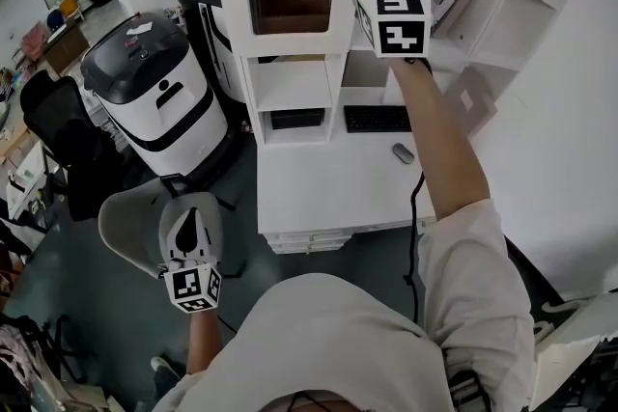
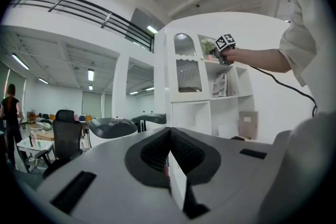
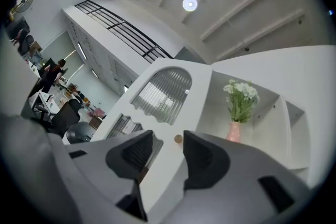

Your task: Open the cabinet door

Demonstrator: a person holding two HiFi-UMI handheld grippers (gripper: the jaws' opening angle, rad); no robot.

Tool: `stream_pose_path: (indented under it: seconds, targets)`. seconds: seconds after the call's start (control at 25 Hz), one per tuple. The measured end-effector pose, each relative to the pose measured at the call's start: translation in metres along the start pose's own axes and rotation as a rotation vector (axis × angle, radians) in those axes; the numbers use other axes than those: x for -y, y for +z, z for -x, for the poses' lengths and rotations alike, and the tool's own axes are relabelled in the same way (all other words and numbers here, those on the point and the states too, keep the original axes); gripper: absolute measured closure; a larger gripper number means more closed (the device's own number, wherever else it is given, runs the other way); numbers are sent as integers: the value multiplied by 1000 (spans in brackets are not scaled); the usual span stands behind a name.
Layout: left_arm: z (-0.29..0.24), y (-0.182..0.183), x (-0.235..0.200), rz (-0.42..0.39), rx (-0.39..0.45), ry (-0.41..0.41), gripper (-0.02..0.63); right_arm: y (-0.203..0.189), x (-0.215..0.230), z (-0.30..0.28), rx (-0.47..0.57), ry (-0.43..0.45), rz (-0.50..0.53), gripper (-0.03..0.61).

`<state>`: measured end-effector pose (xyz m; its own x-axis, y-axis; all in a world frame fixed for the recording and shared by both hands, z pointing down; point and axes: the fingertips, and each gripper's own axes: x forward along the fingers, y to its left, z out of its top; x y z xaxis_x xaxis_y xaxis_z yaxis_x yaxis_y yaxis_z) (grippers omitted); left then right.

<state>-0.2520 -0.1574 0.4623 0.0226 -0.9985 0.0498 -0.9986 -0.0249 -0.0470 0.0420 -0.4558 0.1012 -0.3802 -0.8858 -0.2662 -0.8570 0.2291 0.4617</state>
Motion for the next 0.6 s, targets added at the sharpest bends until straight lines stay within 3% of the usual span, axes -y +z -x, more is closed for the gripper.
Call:
stream_pose_path:
  seconds: [0.6]
  targets:
    - [18,-3,-18,7,-11,84,615,-16,13,-47,-59,-23,51,408]
